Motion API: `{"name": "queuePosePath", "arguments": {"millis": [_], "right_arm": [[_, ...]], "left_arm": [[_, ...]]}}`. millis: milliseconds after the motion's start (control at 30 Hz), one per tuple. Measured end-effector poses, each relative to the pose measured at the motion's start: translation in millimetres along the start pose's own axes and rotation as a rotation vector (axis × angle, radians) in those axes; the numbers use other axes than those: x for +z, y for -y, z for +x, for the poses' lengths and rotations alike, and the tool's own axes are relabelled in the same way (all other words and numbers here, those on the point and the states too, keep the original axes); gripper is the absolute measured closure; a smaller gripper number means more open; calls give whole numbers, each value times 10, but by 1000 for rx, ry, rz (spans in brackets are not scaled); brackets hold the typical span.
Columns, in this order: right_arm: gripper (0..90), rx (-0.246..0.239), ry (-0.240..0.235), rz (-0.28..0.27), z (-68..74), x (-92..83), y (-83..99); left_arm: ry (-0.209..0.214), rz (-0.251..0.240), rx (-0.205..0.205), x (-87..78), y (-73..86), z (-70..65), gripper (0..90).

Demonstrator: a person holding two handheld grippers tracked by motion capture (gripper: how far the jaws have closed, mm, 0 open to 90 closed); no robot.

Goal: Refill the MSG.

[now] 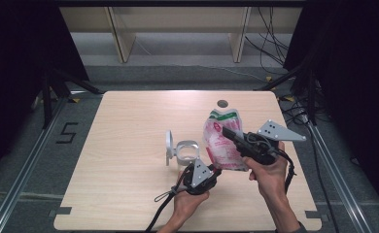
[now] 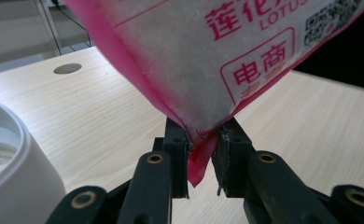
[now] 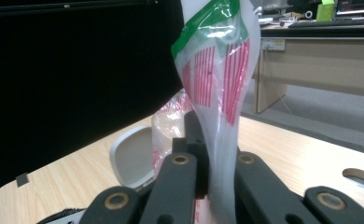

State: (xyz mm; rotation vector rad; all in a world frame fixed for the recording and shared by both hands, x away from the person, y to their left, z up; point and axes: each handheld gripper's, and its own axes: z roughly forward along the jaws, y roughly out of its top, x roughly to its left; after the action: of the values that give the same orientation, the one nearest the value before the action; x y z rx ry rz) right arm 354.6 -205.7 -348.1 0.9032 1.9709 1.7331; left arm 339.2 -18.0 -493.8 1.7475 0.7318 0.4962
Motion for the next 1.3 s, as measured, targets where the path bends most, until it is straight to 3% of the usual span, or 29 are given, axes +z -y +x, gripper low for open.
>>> {"name": "queuePosePath", "arguments": {"millis": [300,400,467,533,567,600,633,667,733,867,933,967,1000,1167,1233,1300], "right_arm": [[900,9,25,22,-61,121,-116],[900,-16,34,21,-73,154,-130],[900,-11,27,14,-80,173,-135],[900,-27,34,18,-102,182,-143],[900,-10,33,22,-97,189,-143],[900,-4,36,28,-89,189,-147],[900,-26,35,17,-105,210,-154],[900,-14,41,29,-89,214,-159],[900,-34,37,31,-85,239,-173],[900,-56,53,39,-46,284,-175],[900,-67,47,61,-34,311,-164],[900,-48,50,80,-11,317,-156],[900,-72,43,72,-21,347,-147],[900,-89,41,88,-1,432,-109],[900,-54,33,110,31,448,-100],[900,-74,22,102,25,489,-92]], "left_arm": [[-19,-58,-61,85,-28,-44,764],[-14,-58,-41,106,-31,-46,764],[-16,-65,-63,124,-30,-56,764],[-4,-67,-53,143,-30,-27,764],[-15,-70,-69,145,-35,-38,764],[-13,-63,-59,148,-38,-24,764],[-15,-59,-56,146,-39,-19,764],[-20,-64,-57,143,-38,-28,764],[-9,-87,-67,151,-27,-51,764],[-39,-77,-60,131,12,-102,765],[-49,-82,-63,124,47,-136,766],[-53,-86,-70,121,68,-153,766],[-57,-82,-68,113,86,-159,767],[-42,-94,-76,111,143,-158,767],[-46,-92,-73,115,152,-161,768],[-39,-90,-82,120,158,-163,768]]}}
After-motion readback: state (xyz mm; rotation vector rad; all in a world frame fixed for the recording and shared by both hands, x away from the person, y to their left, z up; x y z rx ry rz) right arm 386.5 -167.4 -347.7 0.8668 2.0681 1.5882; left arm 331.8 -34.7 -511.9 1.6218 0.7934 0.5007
